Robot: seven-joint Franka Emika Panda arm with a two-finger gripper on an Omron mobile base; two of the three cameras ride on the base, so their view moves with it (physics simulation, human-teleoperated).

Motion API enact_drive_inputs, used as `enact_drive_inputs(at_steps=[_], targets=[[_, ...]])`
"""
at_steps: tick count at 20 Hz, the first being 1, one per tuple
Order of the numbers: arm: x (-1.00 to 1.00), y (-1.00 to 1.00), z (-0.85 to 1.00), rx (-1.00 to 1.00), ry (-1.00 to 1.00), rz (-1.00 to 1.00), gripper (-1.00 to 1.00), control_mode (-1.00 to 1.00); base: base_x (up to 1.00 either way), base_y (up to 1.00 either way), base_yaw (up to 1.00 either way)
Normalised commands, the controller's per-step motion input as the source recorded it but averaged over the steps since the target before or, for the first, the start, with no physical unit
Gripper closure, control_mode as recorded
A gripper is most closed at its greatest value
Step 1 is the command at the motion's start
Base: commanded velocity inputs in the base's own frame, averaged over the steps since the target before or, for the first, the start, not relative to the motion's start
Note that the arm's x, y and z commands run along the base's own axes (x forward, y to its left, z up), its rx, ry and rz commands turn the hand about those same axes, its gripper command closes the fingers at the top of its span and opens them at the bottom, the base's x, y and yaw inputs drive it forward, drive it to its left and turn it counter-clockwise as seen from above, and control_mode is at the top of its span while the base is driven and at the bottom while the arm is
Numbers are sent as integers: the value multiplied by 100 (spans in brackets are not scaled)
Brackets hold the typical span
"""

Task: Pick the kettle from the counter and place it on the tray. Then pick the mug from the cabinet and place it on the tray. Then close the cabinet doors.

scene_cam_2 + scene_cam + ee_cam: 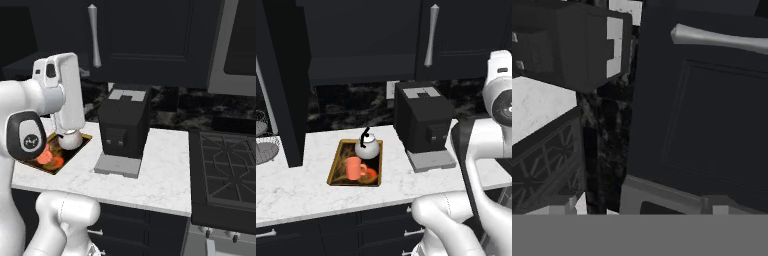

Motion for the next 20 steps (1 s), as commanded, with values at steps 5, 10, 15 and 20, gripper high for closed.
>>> enact_drive_inputs(at_steps=[5,10,15,20], targets=[[-52,49,0,0,7,0,-100,-100,0,0,0],[-39,67,0,0,14,7,-100,-100,0,0,0],[-36,63,6,1,21,22,-100,-100,0,0,0],[-23,83,1,1,15,35,-100,-100,0,0,0]])
